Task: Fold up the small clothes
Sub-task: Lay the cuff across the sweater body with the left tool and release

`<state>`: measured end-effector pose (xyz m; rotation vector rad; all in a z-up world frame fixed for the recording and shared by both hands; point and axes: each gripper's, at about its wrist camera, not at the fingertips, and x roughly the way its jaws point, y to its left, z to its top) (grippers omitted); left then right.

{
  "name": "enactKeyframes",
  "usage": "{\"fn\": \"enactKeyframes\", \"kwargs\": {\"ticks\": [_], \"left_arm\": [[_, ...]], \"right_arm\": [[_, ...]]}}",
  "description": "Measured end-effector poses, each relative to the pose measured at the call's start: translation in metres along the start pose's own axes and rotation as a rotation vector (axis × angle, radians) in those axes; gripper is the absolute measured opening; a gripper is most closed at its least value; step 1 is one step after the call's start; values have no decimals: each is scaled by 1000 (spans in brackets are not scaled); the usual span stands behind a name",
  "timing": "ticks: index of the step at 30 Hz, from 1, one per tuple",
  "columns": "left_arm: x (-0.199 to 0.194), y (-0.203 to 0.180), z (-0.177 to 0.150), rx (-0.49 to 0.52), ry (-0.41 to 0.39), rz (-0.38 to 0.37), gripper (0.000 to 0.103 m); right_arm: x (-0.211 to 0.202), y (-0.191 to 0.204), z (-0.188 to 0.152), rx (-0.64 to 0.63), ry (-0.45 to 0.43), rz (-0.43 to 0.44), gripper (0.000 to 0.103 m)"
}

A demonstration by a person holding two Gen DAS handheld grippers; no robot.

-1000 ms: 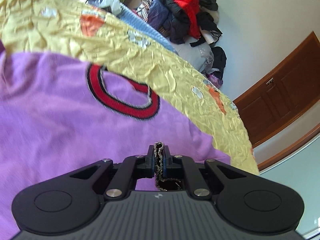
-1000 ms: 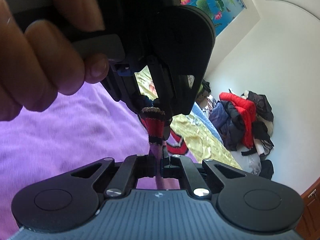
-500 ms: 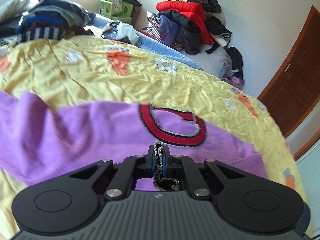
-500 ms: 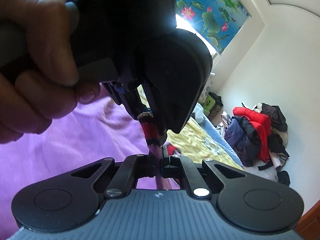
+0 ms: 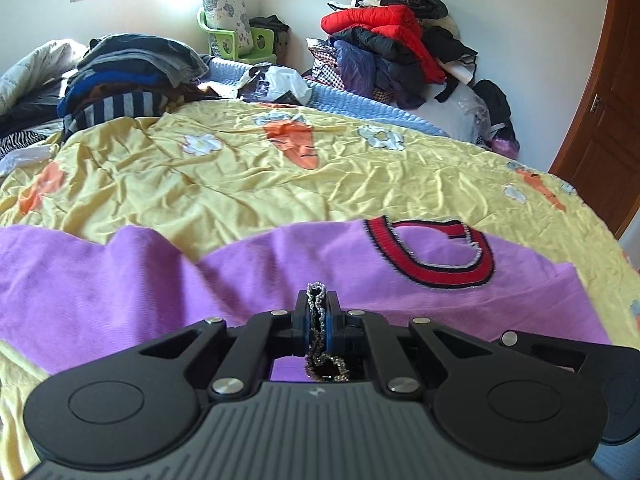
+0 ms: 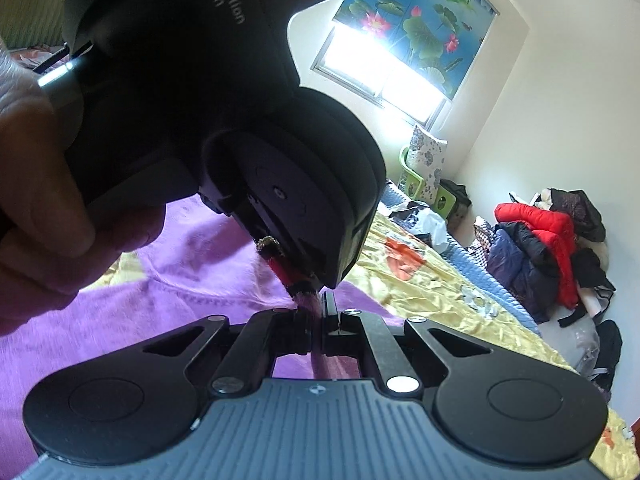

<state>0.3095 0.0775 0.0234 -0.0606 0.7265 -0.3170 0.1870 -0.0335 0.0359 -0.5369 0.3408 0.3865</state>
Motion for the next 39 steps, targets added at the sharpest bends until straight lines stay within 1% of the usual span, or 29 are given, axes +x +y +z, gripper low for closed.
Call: {"fn": "enactKeyframes", "kwargs": {"ticks": [7,10,11,12,13,14,18,21,23,25,27,29,32,35,37,39], "left_arm": [[4,17,-4,5,-22,32,8],[10,24,-6,-13,-18,49,8],[13,27,-7,-22,-12,57,8],[16,29,-9,-32,-3,60,8],[19,32,-10,-42,7,59,7],[22,34,-12,-53,18,60,8],[31,38,-19,-63,60,64,8],[32,42,-19,-94,80,64,9],[31,45,-18,-121,89,56,9],[30,46,-17,-131,93,62,9],[28,47,-17,-125,96,92,9],[24,49,-18,-115,90,136,9],[22,58,-20,-128,104,209,9],[18,68,-24,-156,121,225,9],[15,68,-27,-147,126,237,9],[14,63,-30,-108,135,260,9]], "right_arm": [[15,10,4,36,3,29,7],[24,8,5,86,33,60,8],[27,7,5,108,46,75,19],[29,5,4,130,62,83,26],[30,3,4,147,78,82,40],[29,1,2,163,86,81,45],[15,-12,-4,201,100,114,47],[10,-23,-11,257,129,135,52],[13,-27,-16,306,176,163,54],[17,-29,-22,343,221,170,54],[18,-29,-32,375,260,165,55],[11,-34,-33,435,241,194,55],[0,-41,-35,524,195,273,55],[-3,-46,-30,574,175,300,55],[5,-43,-28,543,194,265,55],[19,-39,-28,507,251,232,55]]}}
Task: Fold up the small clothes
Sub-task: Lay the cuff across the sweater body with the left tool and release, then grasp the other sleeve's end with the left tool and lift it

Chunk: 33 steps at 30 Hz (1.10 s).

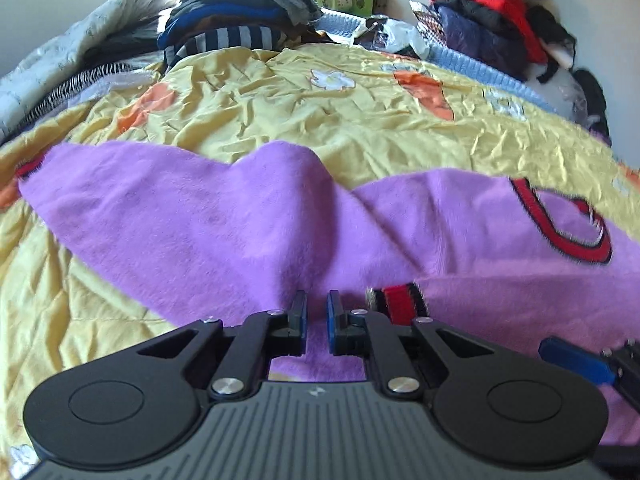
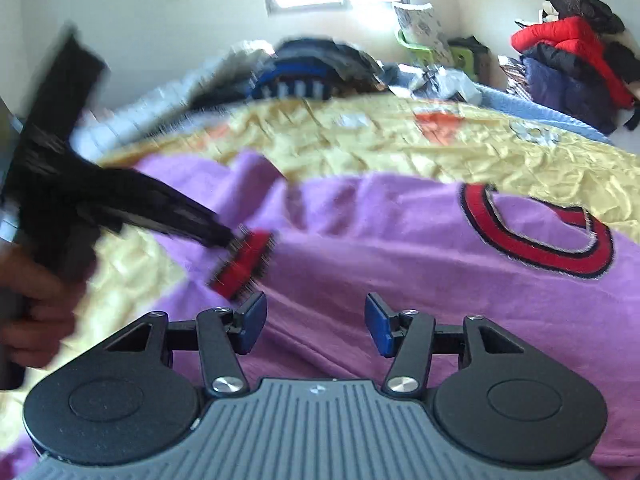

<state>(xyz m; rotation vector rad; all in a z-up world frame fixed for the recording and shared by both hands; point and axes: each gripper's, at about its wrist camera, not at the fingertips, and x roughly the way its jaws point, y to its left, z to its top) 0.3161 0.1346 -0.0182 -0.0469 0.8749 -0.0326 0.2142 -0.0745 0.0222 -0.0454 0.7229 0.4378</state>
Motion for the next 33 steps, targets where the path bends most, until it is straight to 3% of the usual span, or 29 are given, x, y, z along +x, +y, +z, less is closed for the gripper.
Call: {"fn": "enactKeyframes", "kwargs": {"ticks": [2,6,11,22,23,26,27,31,33], "left_arm": [[-3,-7,-4,39,-2,29,9],[-8,-16,-10,67,-9,34,10],[-8,-24,-17,98,-10,62,10],[-21,-1,-17,63,-9,75,11],[-21,5,-16,52,-5,78,14],[-21,33,-11,-11,10,79,40],[-21,45,-9,-39,2,82,44],[-20,91,-3,-142,-17,127,44],[-20,117,0,-223,-22,105,44]], "right_arm": [[4,-2,-3,12,25,-9,54],[-5,-5,-1,32,-44,-26,55],[3,-11,-3,49,9,-64,57],[1,-9,-7,50,-3,-70,57],[-2,-9,-7,51,-7,-66,58],[-11,-8,-10,52,-25,-49,61],[-14,-8,-11,50,-31,-46,62],[-24,-7,-16,53,-50,-34,64],[-27,-5,-18,57,-54,-27,64]]}}
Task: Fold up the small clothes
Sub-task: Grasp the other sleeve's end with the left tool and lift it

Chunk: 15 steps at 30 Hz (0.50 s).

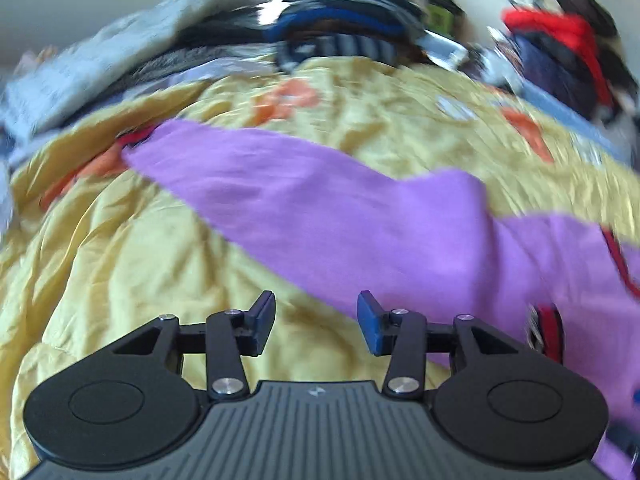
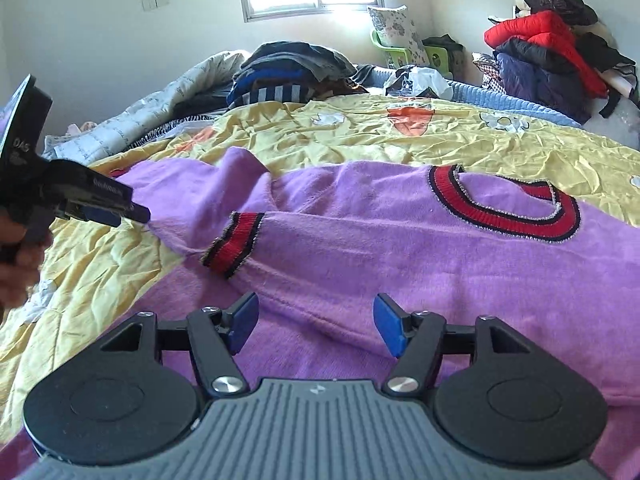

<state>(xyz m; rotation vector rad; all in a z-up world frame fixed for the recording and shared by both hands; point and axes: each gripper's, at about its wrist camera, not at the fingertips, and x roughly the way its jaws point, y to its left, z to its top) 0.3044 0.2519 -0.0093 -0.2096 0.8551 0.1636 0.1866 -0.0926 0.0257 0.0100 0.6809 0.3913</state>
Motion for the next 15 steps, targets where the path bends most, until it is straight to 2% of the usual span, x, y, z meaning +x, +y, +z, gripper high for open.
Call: {"fn": "enactKeyframes", "kwargs": {"ticks": [3,6,10,15], "left_arm": [[7,41,11,-161,10,-32,45],[16,78,19,-308,15,-98,45],[33,123,23,-537,26,-219,45],[58,161,20,-793,-22,-384,45]], "right_arm": [[-7,2,-4,8,-4,23,65],[-15,5,-11,13,-5,43,66],[-18,12,-20,-5,6,78,69],[-11,19,-24,-18,26,84,69]]}}
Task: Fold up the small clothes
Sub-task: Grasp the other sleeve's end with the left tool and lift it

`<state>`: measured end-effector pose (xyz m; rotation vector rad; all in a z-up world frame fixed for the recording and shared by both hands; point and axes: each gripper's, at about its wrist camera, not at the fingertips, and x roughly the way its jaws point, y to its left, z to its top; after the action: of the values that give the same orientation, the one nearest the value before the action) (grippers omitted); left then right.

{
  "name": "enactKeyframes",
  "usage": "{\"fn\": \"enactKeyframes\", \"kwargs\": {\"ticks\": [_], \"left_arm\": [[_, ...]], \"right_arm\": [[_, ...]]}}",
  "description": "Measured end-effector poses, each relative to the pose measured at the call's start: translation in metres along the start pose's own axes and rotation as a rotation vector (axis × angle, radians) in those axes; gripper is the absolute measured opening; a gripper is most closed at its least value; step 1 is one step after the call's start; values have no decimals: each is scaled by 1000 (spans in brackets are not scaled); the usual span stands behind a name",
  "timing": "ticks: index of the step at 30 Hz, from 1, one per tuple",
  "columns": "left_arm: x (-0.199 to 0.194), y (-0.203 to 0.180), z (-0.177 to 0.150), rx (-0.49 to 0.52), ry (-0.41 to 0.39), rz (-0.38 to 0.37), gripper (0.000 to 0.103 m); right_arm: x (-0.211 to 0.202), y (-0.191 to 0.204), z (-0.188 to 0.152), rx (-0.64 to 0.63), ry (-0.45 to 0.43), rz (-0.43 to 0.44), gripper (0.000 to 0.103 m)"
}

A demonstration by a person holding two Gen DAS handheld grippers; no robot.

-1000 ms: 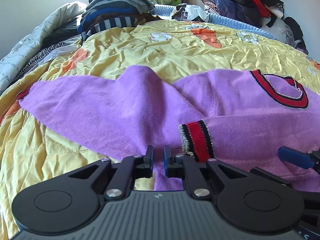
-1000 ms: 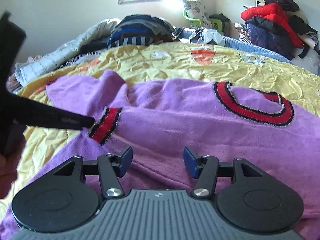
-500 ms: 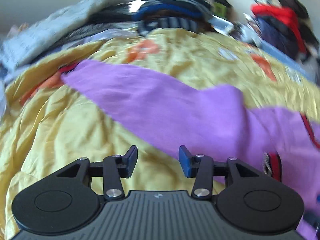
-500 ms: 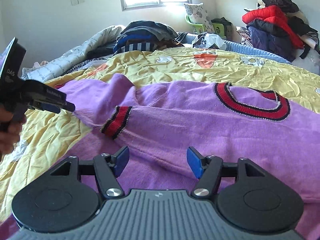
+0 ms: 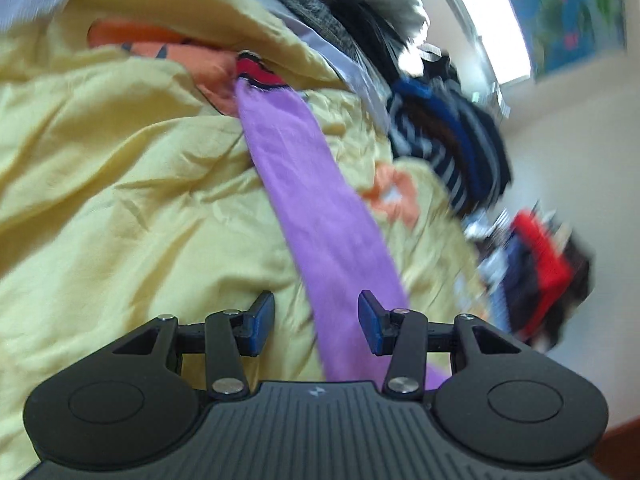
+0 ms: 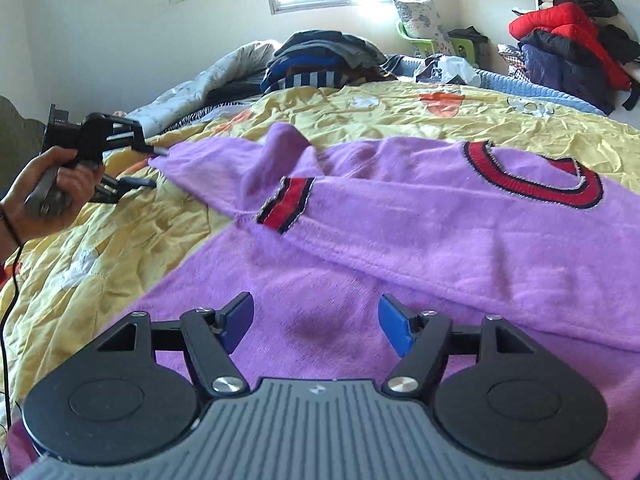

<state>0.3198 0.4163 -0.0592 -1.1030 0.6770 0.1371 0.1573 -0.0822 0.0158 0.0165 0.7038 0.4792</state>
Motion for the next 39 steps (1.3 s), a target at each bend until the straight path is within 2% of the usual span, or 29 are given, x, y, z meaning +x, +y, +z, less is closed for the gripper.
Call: {"fn": "enactKeyframes", "kwargs": {"ticks": [5,12,19,25,26,27,29,30,34,37,39], "left_arm": [[19,17,21,-114,-48,-116,45],[46,33,47,-184,-90,-161,45],[69,35,68,-209,-114,-157,45],[81,24,83,-180,-143,-112,44],[82,21,83,-169,-143,-99,40],[84,17,83,-149,-146,-72,29],[86,8,80,-98,-149,-16,15],[86,4,78,-77,-151,5,11],[81,-15,68,41,-173,66,5],[72,-41,54,200,-209,119,4],[62,-63,42,312,-239,125,4]], "right_arm": [[3,3,-6,-16,-1,-5,70],[4,5,-13,-31,-18,-11,71],[7,12,-18,-78,-35,-28,76],[8,11,-19,-70,-38,-7,80],[8,11,-19,-72,-37,-5,82],[8,11,-19,-76,-35,-2,83],[9,12,-20,-83,-33,-3,84],[9,13,-20,-86,-32,-5,84],[9,13,-19,-88,-30,0,86],[9,13,-19,-87,-28,8,89],[9,13,-19,-88,-27,12,89]]}}
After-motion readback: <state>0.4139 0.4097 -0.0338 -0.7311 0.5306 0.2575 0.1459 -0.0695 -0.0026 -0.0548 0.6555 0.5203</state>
